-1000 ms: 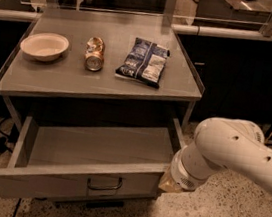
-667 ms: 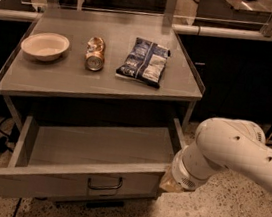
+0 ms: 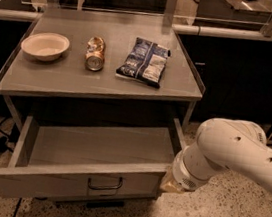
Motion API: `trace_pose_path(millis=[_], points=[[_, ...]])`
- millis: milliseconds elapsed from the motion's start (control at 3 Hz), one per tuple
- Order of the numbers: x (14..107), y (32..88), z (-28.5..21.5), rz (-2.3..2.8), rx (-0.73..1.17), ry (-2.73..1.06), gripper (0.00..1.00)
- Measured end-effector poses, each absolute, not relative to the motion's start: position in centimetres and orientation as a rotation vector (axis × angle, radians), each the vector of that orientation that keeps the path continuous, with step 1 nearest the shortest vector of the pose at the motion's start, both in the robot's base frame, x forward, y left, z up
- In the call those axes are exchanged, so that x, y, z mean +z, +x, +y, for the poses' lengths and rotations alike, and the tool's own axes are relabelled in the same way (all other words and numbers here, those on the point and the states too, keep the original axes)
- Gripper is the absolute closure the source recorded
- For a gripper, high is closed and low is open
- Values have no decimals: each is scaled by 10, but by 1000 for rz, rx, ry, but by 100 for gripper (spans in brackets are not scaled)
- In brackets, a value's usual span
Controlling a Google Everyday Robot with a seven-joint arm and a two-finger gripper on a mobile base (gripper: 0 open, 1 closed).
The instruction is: Close top drawer
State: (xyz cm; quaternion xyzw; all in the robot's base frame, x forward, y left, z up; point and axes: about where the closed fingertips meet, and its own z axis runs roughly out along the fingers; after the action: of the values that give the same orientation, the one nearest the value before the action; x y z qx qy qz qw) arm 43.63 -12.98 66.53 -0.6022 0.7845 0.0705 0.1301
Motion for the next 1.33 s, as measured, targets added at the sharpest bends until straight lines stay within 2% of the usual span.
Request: trace_pose_path(millis=[333,667,1000,1333], points=[[665,436,-130,2279,205,-1750,3],[665,436,-130,2279,205,-1750,0],[665,436,-130,2279,205,-1750,0],[665,436,-130,2279,205,-1750,16]])
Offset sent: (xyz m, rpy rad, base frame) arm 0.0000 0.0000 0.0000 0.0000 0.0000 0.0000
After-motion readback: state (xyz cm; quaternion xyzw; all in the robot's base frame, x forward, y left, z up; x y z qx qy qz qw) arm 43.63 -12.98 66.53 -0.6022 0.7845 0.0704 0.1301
